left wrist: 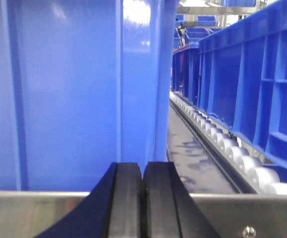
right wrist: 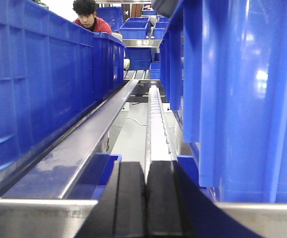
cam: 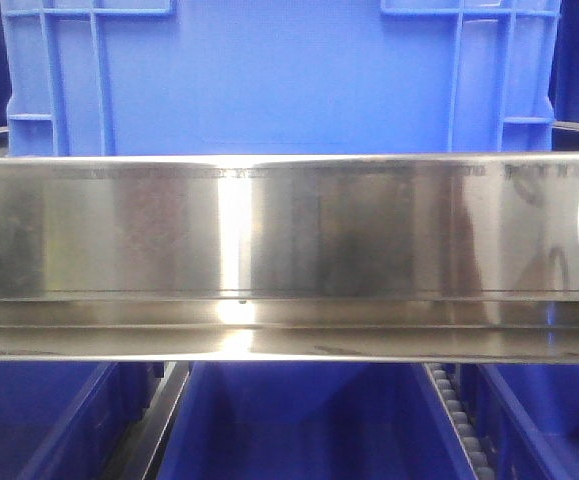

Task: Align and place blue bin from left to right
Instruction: 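Reach both grippers down onto the side rims of the blue bin, then close both grippers on the bin rims and lift the bin, then pull the held blue bin off the shelf toward the robot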

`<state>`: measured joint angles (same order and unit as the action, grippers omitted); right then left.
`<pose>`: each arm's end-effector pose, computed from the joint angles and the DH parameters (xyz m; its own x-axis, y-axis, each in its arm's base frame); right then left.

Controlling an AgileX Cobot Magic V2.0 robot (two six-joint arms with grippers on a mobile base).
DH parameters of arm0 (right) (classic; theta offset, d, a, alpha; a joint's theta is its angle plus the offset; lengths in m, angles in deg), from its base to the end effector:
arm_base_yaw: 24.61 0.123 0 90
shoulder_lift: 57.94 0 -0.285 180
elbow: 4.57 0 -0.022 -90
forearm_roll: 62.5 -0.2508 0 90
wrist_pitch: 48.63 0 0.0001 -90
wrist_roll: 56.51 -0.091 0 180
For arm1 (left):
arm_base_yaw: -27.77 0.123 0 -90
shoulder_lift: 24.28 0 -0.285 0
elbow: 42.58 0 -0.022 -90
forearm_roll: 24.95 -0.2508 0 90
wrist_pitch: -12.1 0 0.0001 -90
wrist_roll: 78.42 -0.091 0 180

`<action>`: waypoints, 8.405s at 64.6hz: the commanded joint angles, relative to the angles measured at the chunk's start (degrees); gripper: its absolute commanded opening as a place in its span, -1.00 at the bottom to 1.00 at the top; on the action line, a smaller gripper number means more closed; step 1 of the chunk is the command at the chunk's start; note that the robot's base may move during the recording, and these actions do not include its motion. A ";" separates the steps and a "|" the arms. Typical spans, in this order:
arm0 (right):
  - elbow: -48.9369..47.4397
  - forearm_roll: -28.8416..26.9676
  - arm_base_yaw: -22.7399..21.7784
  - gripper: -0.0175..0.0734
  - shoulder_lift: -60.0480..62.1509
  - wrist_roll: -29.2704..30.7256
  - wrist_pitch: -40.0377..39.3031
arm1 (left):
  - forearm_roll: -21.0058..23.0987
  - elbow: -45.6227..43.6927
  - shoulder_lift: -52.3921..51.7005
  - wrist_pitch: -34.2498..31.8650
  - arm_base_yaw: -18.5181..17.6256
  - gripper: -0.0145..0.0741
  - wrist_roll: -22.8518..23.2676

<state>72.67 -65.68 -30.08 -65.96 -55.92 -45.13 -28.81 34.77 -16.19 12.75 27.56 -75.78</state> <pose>0.0567 -0.0051 0.2073 0.0258 0.0428 -0.9988 0.0909 0.9948 0.0450 0.0569 -0.0001 0.2111 0.0683 0.0210 -0.9974 0.0015 0.9998 0.0212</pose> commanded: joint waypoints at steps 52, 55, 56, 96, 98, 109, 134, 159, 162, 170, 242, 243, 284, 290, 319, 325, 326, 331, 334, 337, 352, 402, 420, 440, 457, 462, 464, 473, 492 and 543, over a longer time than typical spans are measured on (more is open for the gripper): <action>-8.42 -0.63 0.15 -0.97 0.23 0.05 -3.96 | 1.61 -9.10 -0.30 -4.45 -0.14 -0.92 -0.11; -11.28 -0.63 0.15 -0.97 0.23 0.05 -1.03 | 0.31 -12.82 -0.30 -0.65 -0.14 -0.92 -0.11; -12.43 -0.63 0.15 -0.97 0.23 0.05 0.68 | -0.07 -14.11 -0.30 0.71 -0.14 -0.92 -0.11; -43.98 -0.63 0.15 -0.15 -12.92 0.05 19.26 | -1.79 -53.77 24.62 24.78 -0.68 0.24 -0.11; -44.34 -0.63 0.15 0.05 -13.57 0.05 19.26 | -1.79 -54.62 25.68 24.78 -1.59 0.24 -0.11; -45.80 -0.63 0.35 0.64 -17.61 0.16 19.26 | -1.79 -57.92 30.55 26.38 -8.61 0.24 -0.11; -64.08 -11.69 8.76 0.64 -35.91 10.56 34.29 | -1.79 -74.97 50.15 43.93 -25.46 0.68 -2.64; -90.90 -11.58 11.94 0.64 -62.63 10.56 54.71 | -1.47 -97.39 72.25 59.22 -27.55 0.68 -1.83; -94.35 -11.02 11.94 0.64 -65.27 10.14 56.53 | -3.22 -100.92 75.26 61.49 -27.55 0.68 -0.23; -103.24 -6.97 11.98 0.64 -73.30 6.27 61.92 | -9.82 -111.28 83.25 69.31 -27.55 0.68 5.47; -120.00 4.33 18.64 0.64 -103.45 -10.26 66.46 | -2.47 -122.81 105.50 69.31 -16.68 0.68 9.34; -120.00 4.33 18.64 0.64 -103.70 -10.26 66.46 | -2.34 -122.79 105.62 69.31 -16.62 0.68 9.34; -120.00 4.33 18.64 0.64 -108.30 -10.26 66.46 | -2.29 -120.22 107.99 69.31 -15.48 0.68 8.12; -120.00 4.33 18.64 0.64 -108.30 -10.26 66.46 | -2.29 -120.22 107.99 69.31 -15.48 0.68 8.12; -120.00 4.33 18.64 -0.05 -108.39 -10.26 66.46 | -1.64 -120.22 108.82 69.31 -15.48 0.40 8.12; -120.00 4.33 18.64 -0.63 -108.39 -10.26 66.46 | -1.64 -120.22 108.82 69.31 -15.48 0.02 8.12; -120.00 4.33 18.64 -0.71 -108.39 -10.26 66.46 | -1.64 -120.22 108.82 69.31 -15.48 -0.05 8.12; -120.00 4.33 18.64 -0.99 -108.39 -10.26 66.46 | -1.64 -120.22 108.82 69.31 -15.48 -0.43 8.12; -120.00 4.33 18.64 -0.96 -108.39 -10.26 66.46 | -1.64 -120.22 108.82 69.31 -15.48 -0.67 8.12; -120.00 4.33 18.64 -0.95 -108.39 -10.26 66.46 | -1.64 -120.22 108.82 69.31 -15.48 -0.92 8.12; -120.00 4.33 18.64 -0.95 -108.39 -10.26 66.46 | -1.64 -120.22 108.82 69.31 -15.48 -0.92 8.12; -120.00 4.97 18.64 -0.95 -97.93 -9.55 66.46 | -1.79 -121.49 98.51 69.31 -15.48 -0.92 9.54; -120.26 4.97 18.64 -0.95 -94.47 -9.55 66.46 | -1.79 -129.56 97.30 69.31 -17.28 -0.92 9.54; -124.74 4.97 18.64 -0.95 -93.71 -9.55 66.46 | -1.79 -130.12 97.67 69.31 -17.80 -0.92 9.54; -125.19 4.97 18.64 -0.95 -93.82 -9.55 66.46 | -1.79 -130.12 97.67 69.31 -17.80 -0.92 9.54; -125.19 4.97 18.64 -0.95 -93.82 -9.55 66.46 | -1.79 -130.12 97.67 69.31 -17.80 -0.92 9.54; -125.19 4.97 18.64 -0.95 -93.82 -9.55 66.46 | -1.79 -130.12 97.67 69.31 -17.80 -0.92 9.54; -125.19 4.97 18.64 -0.95 -93.82 -9.55 66.46 | -1.79 -130.12 97.67 69.31 -17.80 -0.92 9.54; -125.19 4.97 18.64 -0.95 -93.82 -9.55 66.46 | -1.79 -130.12 97.67 69.31 -17.80 -0.92 9.54; -125.19 4.97 18.64 -0.95 -93.82 -9.55 57.68 | -1.79 -130.12 97.67 69.31 -17.80 -0.92 9.54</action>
<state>-51.36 -62.12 -11.13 -161.12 -66.67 20.39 -30.63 -94.29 83.00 85.50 10.02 -65.74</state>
